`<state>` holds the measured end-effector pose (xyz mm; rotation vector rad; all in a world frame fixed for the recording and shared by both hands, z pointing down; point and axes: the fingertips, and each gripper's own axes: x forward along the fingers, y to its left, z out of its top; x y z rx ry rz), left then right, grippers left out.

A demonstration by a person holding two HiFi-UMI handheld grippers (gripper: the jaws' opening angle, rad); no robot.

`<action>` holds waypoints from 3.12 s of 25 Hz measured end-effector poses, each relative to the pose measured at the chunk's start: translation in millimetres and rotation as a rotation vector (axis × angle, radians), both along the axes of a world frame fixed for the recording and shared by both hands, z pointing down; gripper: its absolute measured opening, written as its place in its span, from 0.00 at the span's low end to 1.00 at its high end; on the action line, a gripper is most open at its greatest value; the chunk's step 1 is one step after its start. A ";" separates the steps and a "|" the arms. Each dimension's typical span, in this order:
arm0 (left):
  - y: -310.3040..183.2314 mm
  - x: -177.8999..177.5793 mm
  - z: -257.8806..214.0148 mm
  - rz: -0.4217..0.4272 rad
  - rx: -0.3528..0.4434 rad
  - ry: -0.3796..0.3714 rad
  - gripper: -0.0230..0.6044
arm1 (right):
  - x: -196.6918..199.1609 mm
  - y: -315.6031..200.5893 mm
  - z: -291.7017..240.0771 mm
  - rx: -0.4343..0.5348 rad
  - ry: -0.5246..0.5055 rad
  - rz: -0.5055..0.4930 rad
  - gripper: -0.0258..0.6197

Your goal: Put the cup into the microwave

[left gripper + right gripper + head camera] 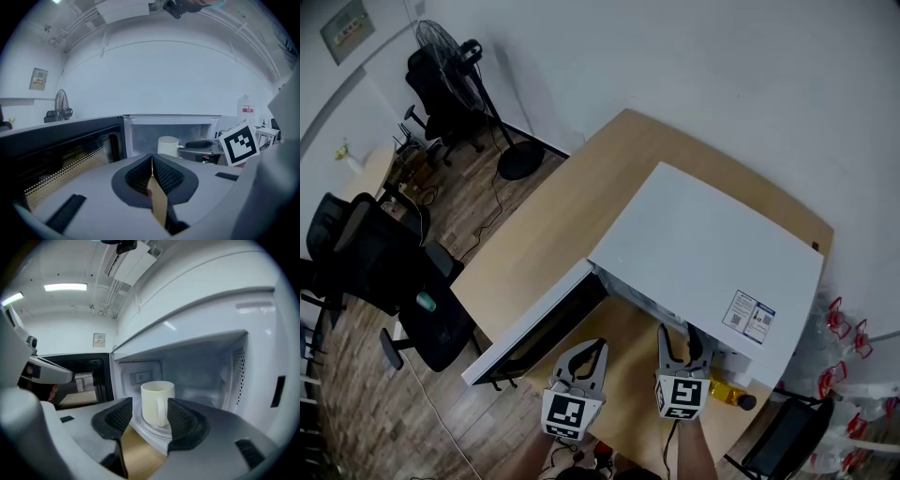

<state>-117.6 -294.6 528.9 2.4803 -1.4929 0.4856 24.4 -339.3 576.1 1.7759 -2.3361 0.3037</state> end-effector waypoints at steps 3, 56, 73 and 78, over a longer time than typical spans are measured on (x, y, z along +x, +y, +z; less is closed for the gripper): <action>9.2 -0.5 -12.0 0.002 0.018 0.001 0.08 | -0.7 10.6 -12.4 0.013 0.006 0.000 0.39; 346.0 -33.8 -136.7 0.121 0.221 0.013 0.08 | -1.0 422.2 -170.0 0.199 0.064 0.111 0.07; 353.5 -33.0 -137.7 0.134 0.226 0.010 0.08 | -9.6 426.4 -174.6 0.212 0.073 0.103 0.07; 352.1 -31.7 -140.3 0.140 0.233 0.017 0.08 | -10.5 425.1 -173.9 0.211 0.073 0.107 0.07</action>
